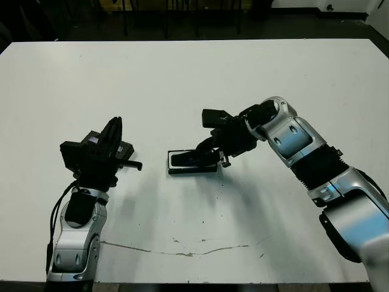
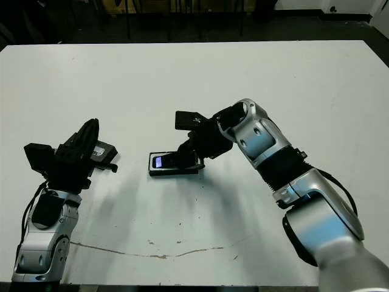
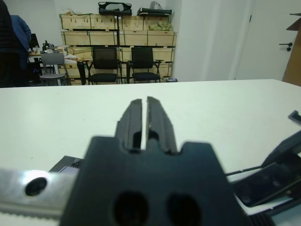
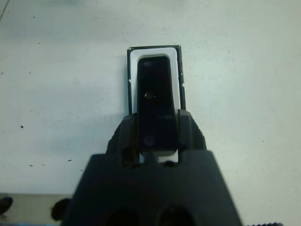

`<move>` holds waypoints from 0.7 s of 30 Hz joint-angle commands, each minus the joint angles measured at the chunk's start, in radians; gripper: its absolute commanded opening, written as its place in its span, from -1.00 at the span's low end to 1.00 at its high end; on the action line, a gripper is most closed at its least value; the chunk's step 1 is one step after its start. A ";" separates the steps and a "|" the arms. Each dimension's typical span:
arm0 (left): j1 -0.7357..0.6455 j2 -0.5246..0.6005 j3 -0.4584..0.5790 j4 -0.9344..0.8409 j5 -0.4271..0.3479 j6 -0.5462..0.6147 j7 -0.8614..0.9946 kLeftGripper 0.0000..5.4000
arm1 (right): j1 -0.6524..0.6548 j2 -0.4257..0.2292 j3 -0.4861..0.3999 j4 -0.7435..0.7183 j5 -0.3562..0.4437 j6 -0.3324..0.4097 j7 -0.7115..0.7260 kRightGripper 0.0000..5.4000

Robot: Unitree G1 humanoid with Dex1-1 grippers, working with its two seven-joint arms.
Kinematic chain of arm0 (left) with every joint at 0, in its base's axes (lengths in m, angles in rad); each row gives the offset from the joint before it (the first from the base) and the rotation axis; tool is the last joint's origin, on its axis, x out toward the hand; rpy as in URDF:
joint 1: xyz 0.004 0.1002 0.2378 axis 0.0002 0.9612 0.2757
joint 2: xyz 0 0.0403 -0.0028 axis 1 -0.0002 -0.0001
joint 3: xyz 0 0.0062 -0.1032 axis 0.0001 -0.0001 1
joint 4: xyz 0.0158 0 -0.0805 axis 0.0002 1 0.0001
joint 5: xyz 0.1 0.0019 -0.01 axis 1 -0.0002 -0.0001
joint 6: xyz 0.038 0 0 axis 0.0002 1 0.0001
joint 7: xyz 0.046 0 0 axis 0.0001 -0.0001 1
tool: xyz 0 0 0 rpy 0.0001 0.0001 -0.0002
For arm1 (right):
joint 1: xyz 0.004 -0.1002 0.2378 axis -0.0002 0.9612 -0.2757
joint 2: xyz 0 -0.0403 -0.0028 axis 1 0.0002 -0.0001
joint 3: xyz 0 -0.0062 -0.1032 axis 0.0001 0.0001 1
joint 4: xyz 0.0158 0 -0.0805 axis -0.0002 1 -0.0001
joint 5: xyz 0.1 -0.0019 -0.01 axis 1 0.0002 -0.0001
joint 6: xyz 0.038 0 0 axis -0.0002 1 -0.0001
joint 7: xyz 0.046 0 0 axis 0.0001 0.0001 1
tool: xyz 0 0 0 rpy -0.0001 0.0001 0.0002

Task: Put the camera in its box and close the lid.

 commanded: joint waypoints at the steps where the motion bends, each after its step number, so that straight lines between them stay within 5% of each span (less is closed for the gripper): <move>1: 0.015 0.002 0.003 0.007 0.001 0.013 0.004 -1.00 | 0.013 0.020 0.031 0.003 -0.020 0.001 -0.009 -0.75; 9: 0.012 0.005 0.005 0.012 -0.004 0.009 0.001 -1.00 | 0.013 0.028 0.045 0.006 -0.044 -0.016 -0.011 -0.75; 13: 0.011 0.003 0.004 0.010 -0.002 0.011 0.004 -1.00 | 0.026 0.013 0.017 0.022 -0.015 -0.101 0.020 -0.75; 21: 0.007 0.004 0.001 0.009 -0.007 0.018 0.003 -1.00 | -0.016 -0.038 -0.056 0.106 0.043 -0.319 0.127 -0.22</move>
